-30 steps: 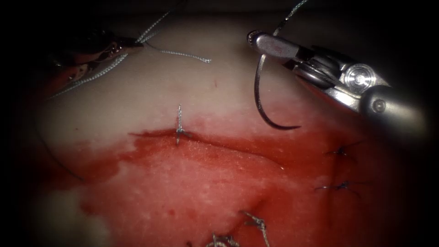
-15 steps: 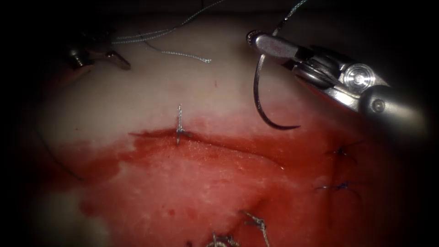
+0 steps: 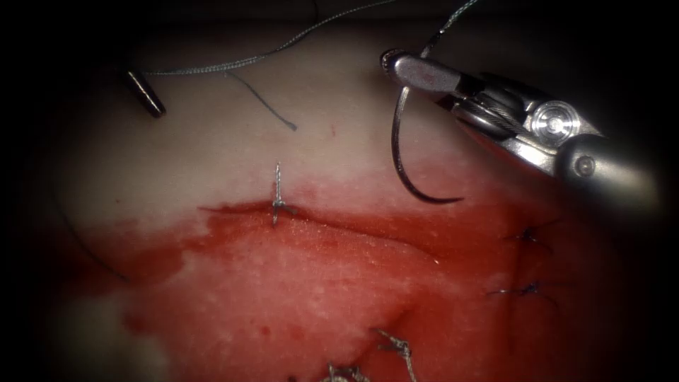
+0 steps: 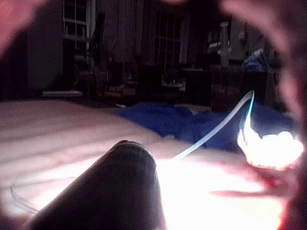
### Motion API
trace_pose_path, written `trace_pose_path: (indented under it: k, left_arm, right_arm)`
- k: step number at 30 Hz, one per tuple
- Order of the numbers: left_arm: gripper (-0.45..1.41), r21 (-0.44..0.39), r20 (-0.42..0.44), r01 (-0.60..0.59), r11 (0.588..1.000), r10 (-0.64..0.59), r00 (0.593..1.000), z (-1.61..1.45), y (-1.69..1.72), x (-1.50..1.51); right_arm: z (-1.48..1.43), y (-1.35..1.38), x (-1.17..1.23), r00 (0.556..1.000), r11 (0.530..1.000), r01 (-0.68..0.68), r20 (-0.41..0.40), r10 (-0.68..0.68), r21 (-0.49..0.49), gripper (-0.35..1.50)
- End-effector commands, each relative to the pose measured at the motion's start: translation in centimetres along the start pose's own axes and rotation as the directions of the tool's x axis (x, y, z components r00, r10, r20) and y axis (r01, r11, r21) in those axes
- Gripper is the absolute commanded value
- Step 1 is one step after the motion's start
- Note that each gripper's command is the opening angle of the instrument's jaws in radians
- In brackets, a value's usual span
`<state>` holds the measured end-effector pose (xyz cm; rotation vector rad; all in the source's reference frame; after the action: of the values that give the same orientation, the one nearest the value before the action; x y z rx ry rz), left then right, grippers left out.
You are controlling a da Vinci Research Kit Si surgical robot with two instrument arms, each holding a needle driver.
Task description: Wound Closure
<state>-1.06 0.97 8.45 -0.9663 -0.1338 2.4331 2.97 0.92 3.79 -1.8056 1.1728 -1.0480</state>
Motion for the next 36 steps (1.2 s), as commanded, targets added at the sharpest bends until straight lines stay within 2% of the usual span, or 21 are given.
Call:
trace_pose_path:
  k: [1,3,4,6,7,9,11,12,13,15,17,19,20,22,23,24,26,28,33,36]
  left_arm:
    - [1.32,0.049,-0.137,0.035,0.998,-0.028,0.990,-0.16,-0.05,0.32]
    - [1.26,0.040,-0.236,0.083,0.996,-0.071,0.969,-0.18,0.03,0.45]
    - [1.25,0.009,-0.290,0.112,0.994,-0.104,0.951,-0.17,0.10,0.50]
    - [1.16,-0.083,-0.344,0.128,0.988,-0.149,0.927,-0.03,0.32,0.56]
    - [1.11,-0.112,-0.353,0.119,0.987,-0.152,0.923,0.06,0.41,0.55]
    - [1.01,-0.112,-0.364,0.093,0.989,-0.128,0.922,0.22,0.54,0.51]
    - [0.81,-0.145,-0.380,0.061,0.988,-0.113,0.918,0.43,0.68,0.42]
    - [0.68,-0.166,-0.381,0.067,0.984,-0.127,0.916,0.51,0.72,0.38]
    - [0.26,-0.203,-0.383,0.070,0.977,-0.144,0.913,0.61,0.78,0.30]
    - [-0.45,-0.266,-0.370,0.104,0.958,-0.202,0.907,0.72,0.86,0.17]
    - [-0.45,-0.340,-0.339,0.159,0.927,-0.278,0.899,0.83,0.91,0.03]
    - [-0.45,-0.405,-0.337,0.100,0.909,-0.250,0.908,0.92,0.95,-0.08]
    - [-0.45,-0.428,-0.338,0.076,0.901,-0.237,0.911,0.95,0.96,-0.11]
    - [-0.45,-0.478,-0.325,0.059,0.877,-0.238,0.915,0.97,1.00,-0.15]
    - [-0.45,-0.512,-0.309,0.060,0.857,-0.249,0.918,0.96,1.02,-0.17]
    - [-0.45,-0.535,-0.299,0.059,0.843,-0.254,0.920,0.95,1.04,-0.18]
    - [-0.45,-0.576,-0.285,0.046,0.816,-0.253,0.925,0.94,1.10,-0.19]
    - [-0.45,-0.592,-0.287,0.022,0.806,-0.236,0.928,0.93,1.18,-0.19]
    - [-0.45,-0.598,-0.300,-0.017,0.802,-0.203,0.932,0.96,1.41,-0.13]
    - [-0.45,-0.602,-0.319,-0.064,0.796,-0.167,0.933,0.98,1.55,-0.10]
  right_arm:
    - [0.11,0.01,-0.12,1.000,1.000,0.008,0.007,-0.008,-0.008,-0.35]
    - [0.11,0.00,-0.12,1.000,1.000,0.009,0.008,-0.009,-0.007,-0.35]
    - [0.11,0.00,-0.12,1.000,1.000,0.015,0.004,-0.015,-0.012,-0.35]
    - [0.10,-0.03,-0.12,0.990,0.990,0.141,0.000,-0.141,-0.012,-0.35]
    - [0.08,-0.05,-0.11,0.979,0.979,0.202,0.010,-0.202,0.010,-0.35]
    - [0.04,-0.08,-0.10,0.964,0.962,0.264,0.007,-0.265,0.064,-0.35]
    - [-0.01,-0.13,-0.13,0.932,0.925,0.361,-0.041,-0.359,0.121,-0.35]
    - [-0.04,-0.15,-0.15,0.917,0.905,0.398,-0.063,-0.393,0.150,-0.35]
    - [-0.08,-0.17,-0.17,0.892,0.873,0.452,-0.087,-0.443,0.186,-0.35]
    - [-0.14,-0.19,-0.21,0.857,0.817,0.514,-0.133,-0.497,0.261,-0.35]
    - [-0.20,-0.20,-0.23,0.821,0.739,0.570,-0.218,-0.527,0.359,-0.35]
    - [-0.23,-0.22,-0.22,0.769,0.654,0.639,-0.325,-0.550,0.405,-0.35]
    - [-0.23,-0.23,-0.22,0.722,0.596,0.692,-0.386,-0.574,0.407,-0.35]
    - [-0.23,-0.25,-0.22,0.614,0.494,0.789,-0.456,-0.644,0.364,-0.35]
    - [-0.22,-0.26,-0.22,0.554,0.449,0.833,-0.466,-0.690,0.324,-0.35]
    - [-0.22,-0.27,-0.22,0.519,0.421,0.854,-0.470,-0.714,0.305,-0.35]
    - [-0.22,-0.29,-0.17,0.494,0.401,0.869,-0.469,-0.732,0.290,-0.35]
    - [-0.21,-0.33,-0.12,0.471,0.392,0.882,-0.472,-0.745,0.261,-0.35]
    - [-0.15,-0.43,0.01,0.361,0.346,0.931,-0.458,-0.812,0.118,-0.35]
    - [-0.10,-0.47,0.06,0.276,0.289,0.957,-0.418,-0.865,0.033,-0.35]
